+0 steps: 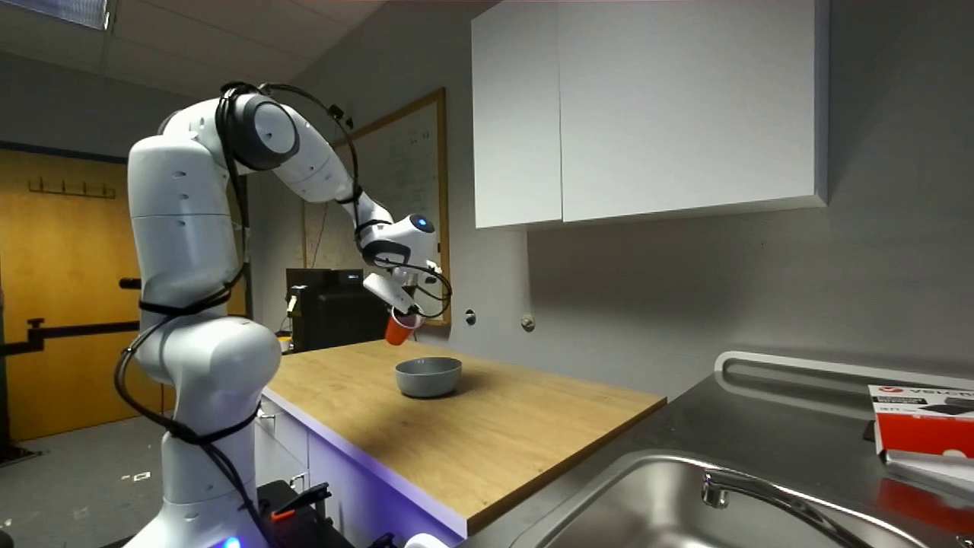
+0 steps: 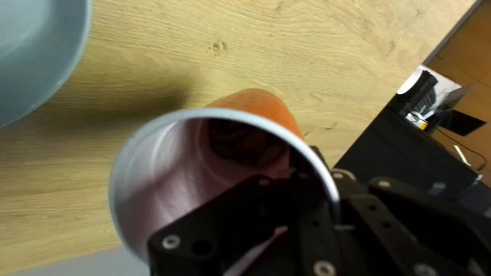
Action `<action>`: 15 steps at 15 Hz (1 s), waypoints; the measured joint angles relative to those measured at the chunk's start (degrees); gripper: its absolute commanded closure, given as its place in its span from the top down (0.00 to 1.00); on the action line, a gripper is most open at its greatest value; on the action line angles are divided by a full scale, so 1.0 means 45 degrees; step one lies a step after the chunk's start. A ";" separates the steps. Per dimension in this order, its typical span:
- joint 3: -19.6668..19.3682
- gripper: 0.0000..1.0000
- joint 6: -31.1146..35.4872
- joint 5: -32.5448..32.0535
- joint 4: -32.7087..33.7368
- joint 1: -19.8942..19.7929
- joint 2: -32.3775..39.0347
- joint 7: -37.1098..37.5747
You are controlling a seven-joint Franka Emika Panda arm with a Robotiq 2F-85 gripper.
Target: Pour the contents of the cup into the bowl
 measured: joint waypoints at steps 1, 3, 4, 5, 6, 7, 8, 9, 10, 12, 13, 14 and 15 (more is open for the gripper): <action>-0.0305 0.02 -0.0680 0.0723 -0.0099 -0.0251 -0.0078 -0.0994; -0.0944 0.02 -0.2310 0.1633 -0.0316 -0.0913 -0.0172 -0.2712; -0.1244 0.02 -0.3174 0.1826 -0.0384 -0.1283 -0.0167 -0.3369; -0.1517 0.02 -0.4026 0.1893 -0.0425 -0.1650 -0.0132 -0.3910; -0.1755 0.02 -0.4854 0.1906 -0.0433 -0.2002 -0.0059 -0.4367; -0.1954 0.02 -0.5635 0.1906 -0.0419 -0.2309 0.0054 -0.4751; -0.2099 0.02 -0.6336 0.1905 -0.0388 -0.2572 0.0195 -0.5063; -0.2195 0.02 -0.6966 0.1905 -0.0332 -0.2787 0.0362 -0.5283; -0.2246 0.02 -0.7550 0.1905 -0.0248 -0.2960 0.0547 -0.5420; -0.2271 0.02 -0.8618 0.1940 -0.0025 -0.3192 0.0955 -0.5481; -0.2272 0.02 -0.9085 0.2014 0.0107 -0.3262 0.1178 -0.5478; -0.2273 0.02 -0.9486 0.2109 0.0229 -0.3314 0.1404 -0.5463; -0.2273 0.03 -0.9862 0.2241 0.0357 -0.3366 0.1641 -0.5428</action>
